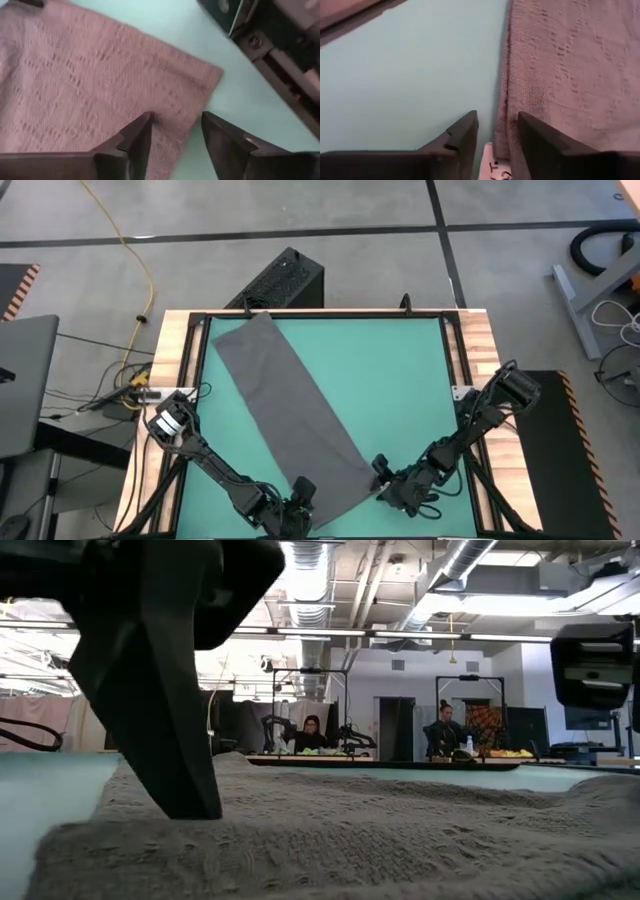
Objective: Roll towel
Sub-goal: Roll the black towel
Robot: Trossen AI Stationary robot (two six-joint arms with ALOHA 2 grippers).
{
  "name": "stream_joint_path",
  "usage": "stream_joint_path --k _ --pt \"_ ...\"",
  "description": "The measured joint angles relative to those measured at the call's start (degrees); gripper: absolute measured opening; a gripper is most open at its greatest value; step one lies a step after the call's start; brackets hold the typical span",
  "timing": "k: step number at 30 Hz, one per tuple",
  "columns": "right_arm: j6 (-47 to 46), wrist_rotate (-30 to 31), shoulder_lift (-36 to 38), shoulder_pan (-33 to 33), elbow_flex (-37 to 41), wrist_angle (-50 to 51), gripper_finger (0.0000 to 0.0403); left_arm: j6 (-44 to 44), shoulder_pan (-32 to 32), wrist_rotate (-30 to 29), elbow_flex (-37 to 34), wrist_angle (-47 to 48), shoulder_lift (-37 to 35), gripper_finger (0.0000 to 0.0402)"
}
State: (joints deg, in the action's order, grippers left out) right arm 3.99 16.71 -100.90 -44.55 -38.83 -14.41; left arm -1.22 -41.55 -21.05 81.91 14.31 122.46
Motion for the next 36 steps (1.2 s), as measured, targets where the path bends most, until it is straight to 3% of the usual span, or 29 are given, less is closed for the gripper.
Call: stream_joint_path --k 11,16,23,29,36 --pt "-6.52 0.18 1.96 0.06 0.1 0.93 0.0015 -3.26 1.68 2.62 0.05 -0.17 0.81 0.0009" --pt "-8.94 -1.62 7.33 1.5 0.38 2.36 0.0014 -7.12 1.87 1.82 -0.09 -0.43 -1.03 0.0002" --pt "-17.04 -15.38 13.3 8.46 0.23 4.76 0.0006 -12.66 1.01 0.82 -0.09 -1.86 -1.42 0.0" --pt "-23.28 -27.0 13.32 16.98 0.2 6.26 0.0005 -19.45 -0.53 -1.18 -0.09 -2.23 -1.84 0.0" --pt "-22.05 -31.31 12.76 23.78 0.11 5.48 0.0004 -31.23 -3.8 -7.76 -2.37 -5.52 -1.84 0.0"
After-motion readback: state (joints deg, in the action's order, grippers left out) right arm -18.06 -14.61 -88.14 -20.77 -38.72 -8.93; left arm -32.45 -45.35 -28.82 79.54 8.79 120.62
